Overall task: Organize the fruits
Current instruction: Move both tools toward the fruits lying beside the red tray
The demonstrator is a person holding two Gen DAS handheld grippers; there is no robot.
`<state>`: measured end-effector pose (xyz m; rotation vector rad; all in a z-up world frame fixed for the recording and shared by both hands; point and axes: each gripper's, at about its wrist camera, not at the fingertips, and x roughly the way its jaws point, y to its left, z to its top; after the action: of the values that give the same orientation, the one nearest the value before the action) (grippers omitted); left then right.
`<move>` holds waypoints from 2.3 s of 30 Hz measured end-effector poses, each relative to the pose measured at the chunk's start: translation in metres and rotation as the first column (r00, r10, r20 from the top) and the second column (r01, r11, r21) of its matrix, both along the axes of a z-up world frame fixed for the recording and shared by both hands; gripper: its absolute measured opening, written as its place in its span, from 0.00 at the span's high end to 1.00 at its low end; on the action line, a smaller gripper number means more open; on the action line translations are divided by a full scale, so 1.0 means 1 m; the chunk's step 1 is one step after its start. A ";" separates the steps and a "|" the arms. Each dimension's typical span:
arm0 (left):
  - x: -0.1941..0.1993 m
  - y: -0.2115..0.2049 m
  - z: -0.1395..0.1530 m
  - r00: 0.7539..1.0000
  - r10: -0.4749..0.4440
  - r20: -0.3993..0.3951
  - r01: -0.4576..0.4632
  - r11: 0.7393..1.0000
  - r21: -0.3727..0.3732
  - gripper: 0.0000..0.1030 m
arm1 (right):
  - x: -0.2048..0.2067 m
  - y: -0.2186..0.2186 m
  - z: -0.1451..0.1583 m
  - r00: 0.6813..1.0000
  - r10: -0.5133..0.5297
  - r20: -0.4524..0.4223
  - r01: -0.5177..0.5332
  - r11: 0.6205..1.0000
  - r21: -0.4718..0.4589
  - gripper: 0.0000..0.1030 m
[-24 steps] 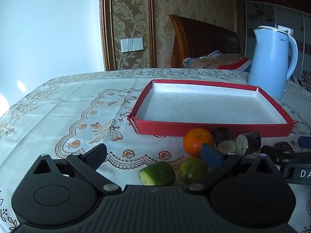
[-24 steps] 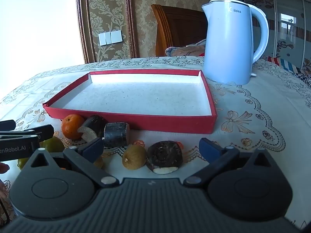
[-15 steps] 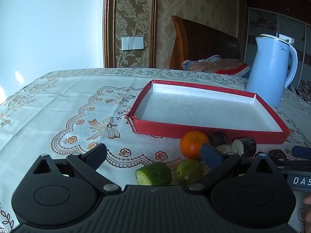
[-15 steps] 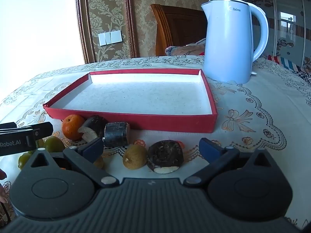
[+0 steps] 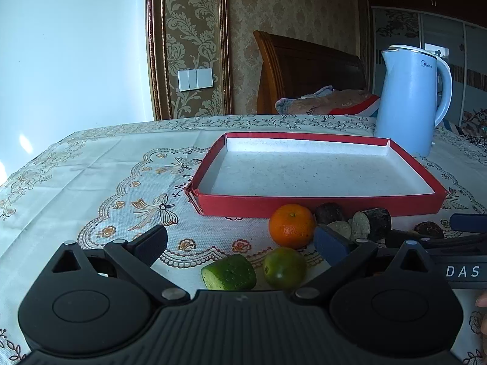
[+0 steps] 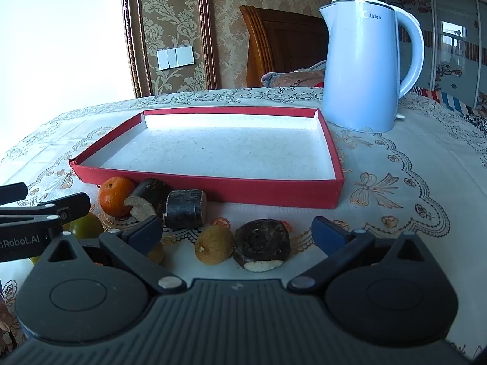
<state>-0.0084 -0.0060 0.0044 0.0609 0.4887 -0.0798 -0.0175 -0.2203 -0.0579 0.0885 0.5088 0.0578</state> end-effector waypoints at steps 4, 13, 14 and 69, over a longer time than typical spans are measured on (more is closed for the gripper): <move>0.002 0.003 -0.001 1.000 0.007 -0.015 -0.008 1.000 -0.020 0.00 | -0.001 0.001 0.000 1.000 0.003 0.004 -0.003 1.000 -0.004 0.00; 0.000 0.017 0.001 0.997 0.082 0.005 -0.082 0.996 -0.047 0.00 | -0.007 -0.003 0.003 0.999 -0.025 0.042 0.024 1.000 0.015 0.00; -0.001 0.020 0.001 0.996 0.092 0.005 -0.091 0.995 -0.051 0.00 | -0.008 -0.005 0.004 0.998 -0.031 0.054 0.030 0.999 0.022 0.00; -0.027 0.031 -0.017 0.996 -0.017 -0.089 0.020 1.000 0.023 0.00 | -0.015 -0.003 0.007 0.996 -0.030 0.088 0.030 1.000 0.001 0.00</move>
<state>-0.0350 0.0253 -0.0127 0.0857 0.5784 -0.0951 -0.0322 -0.2232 -0.0509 0.0927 0.4192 0.0317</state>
